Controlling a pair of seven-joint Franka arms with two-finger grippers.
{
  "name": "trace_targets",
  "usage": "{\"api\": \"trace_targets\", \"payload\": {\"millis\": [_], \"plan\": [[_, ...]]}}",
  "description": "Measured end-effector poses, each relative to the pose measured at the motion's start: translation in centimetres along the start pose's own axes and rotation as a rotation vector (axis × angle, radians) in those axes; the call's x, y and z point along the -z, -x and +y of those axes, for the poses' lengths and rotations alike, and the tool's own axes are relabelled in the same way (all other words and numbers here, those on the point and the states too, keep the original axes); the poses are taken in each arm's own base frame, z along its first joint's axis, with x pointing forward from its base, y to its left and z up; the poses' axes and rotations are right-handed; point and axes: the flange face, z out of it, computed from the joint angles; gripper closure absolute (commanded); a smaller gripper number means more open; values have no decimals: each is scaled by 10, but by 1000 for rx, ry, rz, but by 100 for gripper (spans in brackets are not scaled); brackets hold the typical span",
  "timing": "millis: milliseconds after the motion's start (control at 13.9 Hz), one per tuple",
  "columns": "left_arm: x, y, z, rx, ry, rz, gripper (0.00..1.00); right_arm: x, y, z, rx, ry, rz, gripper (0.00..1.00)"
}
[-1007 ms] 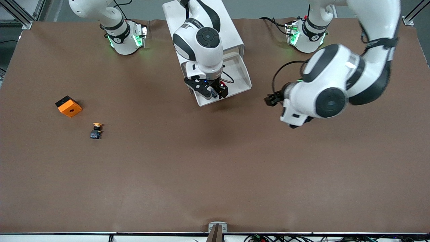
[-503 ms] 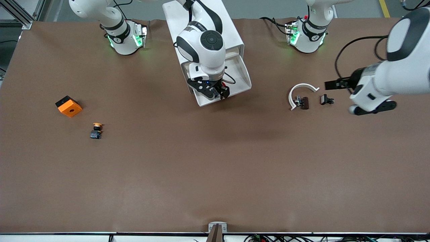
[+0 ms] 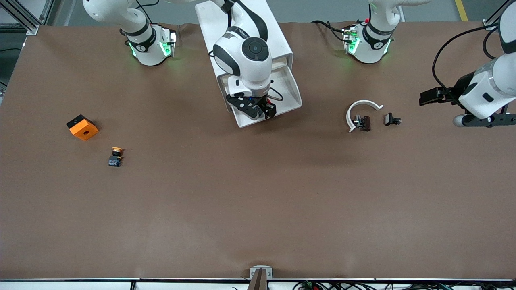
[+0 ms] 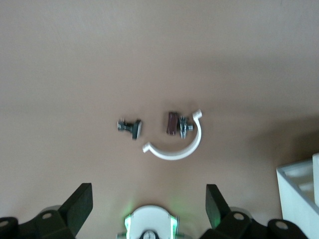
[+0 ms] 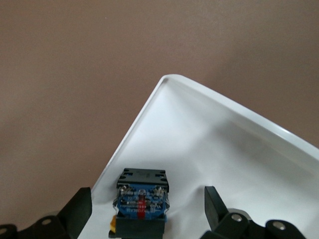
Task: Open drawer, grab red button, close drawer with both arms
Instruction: 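Lift the red button from the drawer while the left gripper returns, then carry the red button with the right gripper toward the yellow button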
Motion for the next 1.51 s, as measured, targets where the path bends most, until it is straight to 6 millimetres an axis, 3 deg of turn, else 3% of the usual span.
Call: {"api": "trace_targets", "payload": {"millis": [144, 360, 719, 1007, 1223, 1510], "plan": [[-1, 22, -15, -1, 10, 44, 0, 1, -1, -1, -1, -4, 1, 58], [16, 43, -24, -21, 16, 104, 0, 8, -2, -4, -3, -20, 2, 98], [43, 52, 25, -99, -10, 166, 0, 13, -5, -6, -8, -25, 4, 100], [62, 56, 30, -108, -10, 195, 0, 49, -34, -11, -31, -8, 5, 100], [69, 56, 31, -111, -10, 208, 0, 82, -85, 2, 28, 20, -11, 100], [72, 54, 32, -113, -10, 212, 0, 113, -205, 51, 180, 57, -60, 100]]}}
